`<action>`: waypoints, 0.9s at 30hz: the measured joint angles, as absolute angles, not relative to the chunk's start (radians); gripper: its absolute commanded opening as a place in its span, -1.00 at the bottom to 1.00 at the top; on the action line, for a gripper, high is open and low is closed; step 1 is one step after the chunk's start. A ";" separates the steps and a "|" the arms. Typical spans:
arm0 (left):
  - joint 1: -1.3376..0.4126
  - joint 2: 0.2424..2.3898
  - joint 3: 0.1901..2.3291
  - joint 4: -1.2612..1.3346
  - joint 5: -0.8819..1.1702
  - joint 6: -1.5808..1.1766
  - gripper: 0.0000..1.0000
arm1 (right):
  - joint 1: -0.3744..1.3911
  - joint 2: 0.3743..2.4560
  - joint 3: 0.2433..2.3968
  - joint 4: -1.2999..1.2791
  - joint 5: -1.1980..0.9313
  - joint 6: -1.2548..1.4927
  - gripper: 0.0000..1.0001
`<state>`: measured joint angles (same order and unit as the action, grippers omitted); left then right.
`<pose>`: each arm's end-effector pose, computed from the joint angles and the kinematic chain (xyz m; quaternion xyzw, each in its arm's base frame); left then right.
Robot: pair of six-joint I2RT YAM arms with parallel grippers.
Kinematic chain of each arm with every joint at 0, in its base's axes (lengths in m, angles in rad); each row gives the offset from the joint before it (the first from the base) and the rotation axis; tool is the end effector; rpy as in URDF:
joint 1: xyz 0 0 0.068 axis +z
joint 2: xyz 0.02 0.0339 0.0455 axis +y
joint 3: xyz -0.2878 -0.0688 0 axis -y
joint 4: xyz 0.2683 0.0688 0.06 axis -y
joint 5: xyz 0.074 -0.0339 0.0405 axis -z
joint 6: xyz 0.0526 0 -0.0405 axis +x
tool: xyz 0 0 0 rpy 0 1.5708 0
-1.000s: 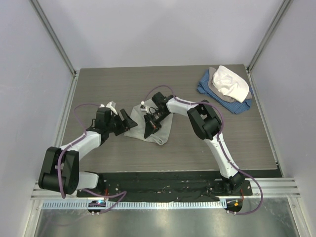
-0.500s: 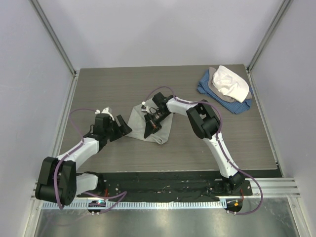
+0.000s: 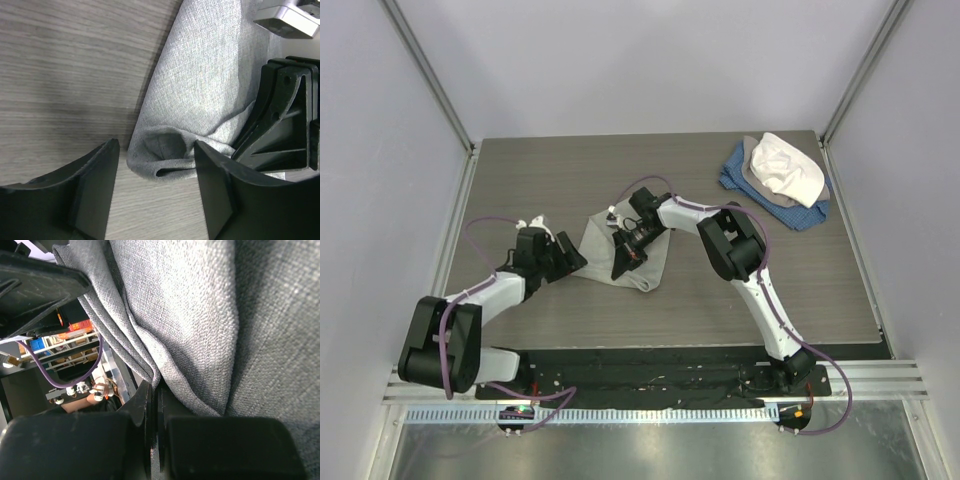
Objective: Fold the napkin, place the utensils inside, and roll it up
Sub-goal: Roll the napkin with the utensil
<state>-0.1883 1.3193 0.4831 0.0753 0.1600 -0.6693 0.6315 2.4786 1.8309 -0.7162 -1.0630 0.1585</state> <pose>0.2577 -0.0576 0.1465 -0.1876 0.8973 -0.2301 0.3266 0.3905 0.3426 0.0791 0.2518 -0.8213 -0.4996 0.1118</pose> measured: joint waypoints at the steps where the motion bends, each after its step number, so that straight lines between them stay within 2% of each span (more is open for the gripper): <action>1: -0.188 1.326 0.484 0.083 0.160 -0.669 0.21 | 0.631 2.479 1.831 -0.716 -1.065 0.160 -0.98; 12: -0.188 1.376 0.487 0.125 0.178 -0.671 -0.33 | 0.628 2.481 1.831 -0.712 -1.068 0.176 -0.98; 20: -0.188 1.438 0.533 0.094 0.205 -0.673 -0.92 | 0.628 2.481 1.831 -0.703 -1.063 0.196 -0.97; 22: -0.188 1.460 0.565 0.064 0.206 -0.672 -1.00 | 0.628 2.481 1.831 -0.697 -1.061 0.200 -0.90; 23: -0.188 1.468 0.578 0.047 0.207 -0.672 -1.00 | 0.628 2.480 1.830 -0.694 -1.059 0.202 -0.79; 26: -0.188 1.498 0.633 -0.023 0.210 -0.667 -1.00 | 0.628 2.466 1.814 -0.676 -1.049 0.209 -0.70; 27: -0.188 1.510 0.652 -0.044 0.211 -0.666 -1.00 | 0.628 2.457 1.806 -0.666 -1.036 0.209 -0.51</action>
